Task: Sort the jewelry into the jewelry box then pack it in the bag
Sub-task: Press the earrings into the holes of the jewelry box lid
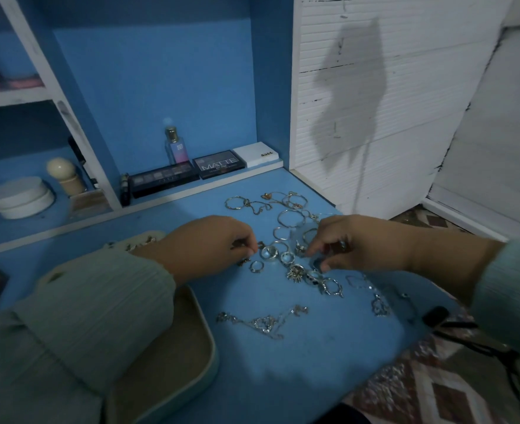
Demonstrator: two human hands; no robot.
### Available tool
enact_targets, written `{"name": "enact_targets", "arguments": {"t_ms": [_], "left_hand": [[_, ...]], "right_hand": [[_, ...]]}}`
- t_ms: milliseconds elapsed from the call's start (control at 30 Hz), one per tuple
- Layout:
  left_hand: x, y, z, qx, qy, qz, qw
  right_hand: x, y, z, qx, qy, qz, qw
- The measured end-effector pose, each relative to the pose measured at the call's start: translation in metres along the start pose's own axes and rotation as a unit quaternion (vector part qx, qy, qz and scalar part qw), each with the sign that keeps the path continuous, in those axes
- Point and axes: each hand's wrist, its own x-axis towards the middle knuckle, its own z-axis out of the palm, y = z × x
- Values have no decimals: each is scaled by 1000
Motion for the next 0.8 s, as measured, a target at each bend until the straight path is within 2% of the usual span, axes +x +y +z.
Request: {"name": "enact_targets", "arguments": {"t_ms": [100, 267, 467, 567, 800], "left_hand": [[-5, 0, 1, -1, -27, 4, 1000], [-9, 2, 2, 1, -23, 13, 1000], [-14, 3, 3, 1, -23, 17, 1000], [-16, 4, 4, 1, -27, 12, 1000], [-18, 5, 8, -10, -24, 7, 1000]], "right_hand": [[-1, -3, 2, -9, 3, 9, 1000], [-6, -5, -11, -14, 5, 46, 999], [-24, -7, -26, -34, -121, 120, 985], [-29, -10, -23, -35, -153, 139, 978], [-30, -13, -22, 1, -85, 159, 984]]}}
